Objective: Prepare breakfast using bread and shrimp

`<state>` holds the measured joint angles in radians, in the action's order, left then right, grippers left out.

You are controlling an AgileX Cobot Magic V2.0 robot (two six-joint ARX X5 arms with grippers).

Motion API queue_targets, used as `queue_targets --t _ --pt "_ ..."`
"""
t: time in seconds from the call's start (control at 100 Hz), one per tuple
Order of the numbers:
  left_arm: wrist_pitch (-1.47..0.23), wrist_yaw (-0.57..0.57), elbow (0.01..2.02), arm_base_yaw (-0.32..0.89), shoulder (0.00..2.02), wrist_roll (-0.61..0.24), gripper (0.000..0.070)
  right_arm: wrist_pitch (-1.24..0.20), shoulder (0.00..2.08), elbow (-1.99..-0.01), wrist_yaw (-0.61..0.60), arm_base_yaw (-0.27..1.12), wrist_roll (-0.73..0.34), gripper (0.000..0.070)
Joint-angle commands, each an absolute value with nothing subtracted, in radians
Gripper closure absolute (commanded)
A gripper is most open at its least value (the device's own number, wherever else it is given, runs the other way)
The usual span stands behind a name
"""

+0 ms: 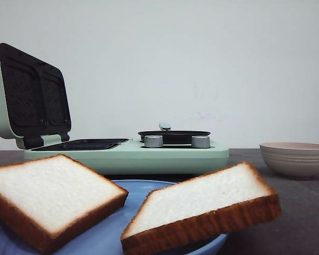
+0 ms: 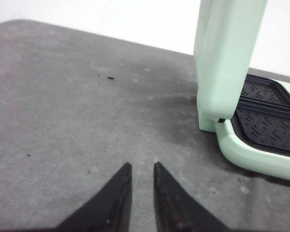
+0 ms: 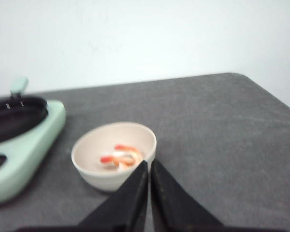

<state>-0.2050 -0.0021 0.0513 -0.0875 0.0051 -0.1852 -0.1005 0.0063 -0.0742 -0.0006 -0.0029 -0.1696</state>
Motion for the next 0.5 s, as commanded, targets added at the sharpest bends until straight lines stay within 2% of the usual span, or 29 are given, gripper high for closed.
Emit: queue_targets --t 0.0,0.15,0.29,0.49 --pt "-0.189 -0.001 0.096 -0.091 0.007 -0.216 0.0698 -0.113 0.019 -0.131 0.001 -0.004 -0.216 0.0698" --pt "-0.22 0.015 0.206 -0.09 0.068 -0.23 0.0697 -0.193 0.109 -0.255 -0.001 -0.004 -0.228 0.0698" --pt "-0.336 0.067 0.352 -0.09 0.183 -0.228 0.0697 -0.288 0.237 -0.392 -0.009 -0.004 -0.223 0.0698" --pt "-0.511 0.182 0.526 -0.091 0.313 -0.211 0.0698 -0.431 0.39 -0.558 -0.101 -0.004 -0.181 0.0698"
